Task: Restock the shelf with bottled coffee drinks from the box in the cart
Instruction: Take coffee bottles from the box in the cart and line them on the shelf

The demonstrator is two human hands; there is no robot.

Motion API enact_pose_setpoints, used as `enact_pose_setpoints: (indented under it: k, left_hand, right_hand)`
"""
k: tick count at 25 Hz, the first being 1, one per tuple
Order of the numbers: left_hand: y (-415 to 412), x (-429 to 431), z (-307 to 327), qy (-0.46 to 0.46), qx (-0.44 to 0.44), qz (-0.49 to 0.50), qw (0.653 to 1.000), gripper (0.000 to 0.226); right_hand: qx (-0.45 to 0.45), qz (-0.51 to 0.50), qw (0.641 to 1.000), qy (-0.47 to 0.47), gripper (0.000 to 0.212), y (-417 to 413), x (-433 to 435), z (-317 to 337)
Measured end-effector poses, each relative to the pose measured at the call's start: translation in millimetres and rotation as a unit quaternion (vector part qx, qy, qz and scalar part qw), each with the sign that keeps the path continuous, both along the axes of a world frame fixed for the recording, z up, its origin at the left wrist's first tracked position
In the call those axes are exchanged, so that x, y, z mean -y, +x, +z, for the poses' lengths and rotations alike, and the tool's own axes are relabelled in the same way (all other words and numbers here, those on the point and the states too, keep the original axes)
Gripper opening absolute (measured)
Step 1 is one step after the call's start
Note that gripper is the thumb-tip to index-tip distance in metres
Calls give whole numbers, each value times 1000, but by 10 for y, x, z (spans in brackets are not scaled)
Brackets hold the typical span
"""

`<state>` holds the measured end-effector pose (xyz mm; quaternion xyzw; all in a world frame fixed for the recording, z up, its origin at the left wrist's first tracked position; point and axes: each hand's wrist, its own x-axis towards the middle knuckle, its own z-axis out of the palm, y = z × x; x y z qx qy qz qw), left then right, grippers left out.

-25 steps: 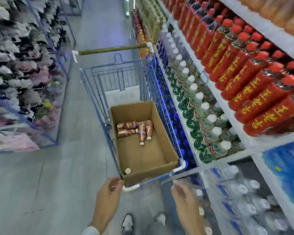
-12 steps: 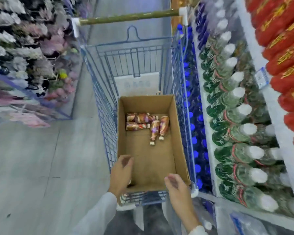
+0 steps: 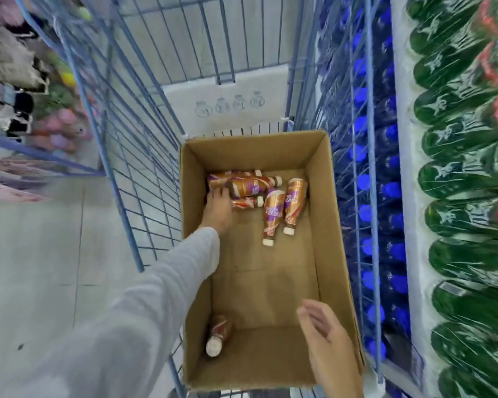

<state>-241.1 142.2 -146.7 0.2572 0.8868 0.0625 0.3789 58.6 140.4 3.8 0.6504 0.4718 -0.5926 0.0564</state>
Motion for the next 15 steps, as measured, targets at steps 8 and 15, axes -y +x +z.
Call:
enact_pose_setpoints:
  k: [8,15]
  left_hand:
    - [-79,32,-548,-127,-80,-151,977,59]
    - [378,408,351,-26,193,237,952,42]
  right_hand:
    - [44,-38,996,-69,8,2,235,-232]
    - [3,51,998,-28,11,-360,-223,30]
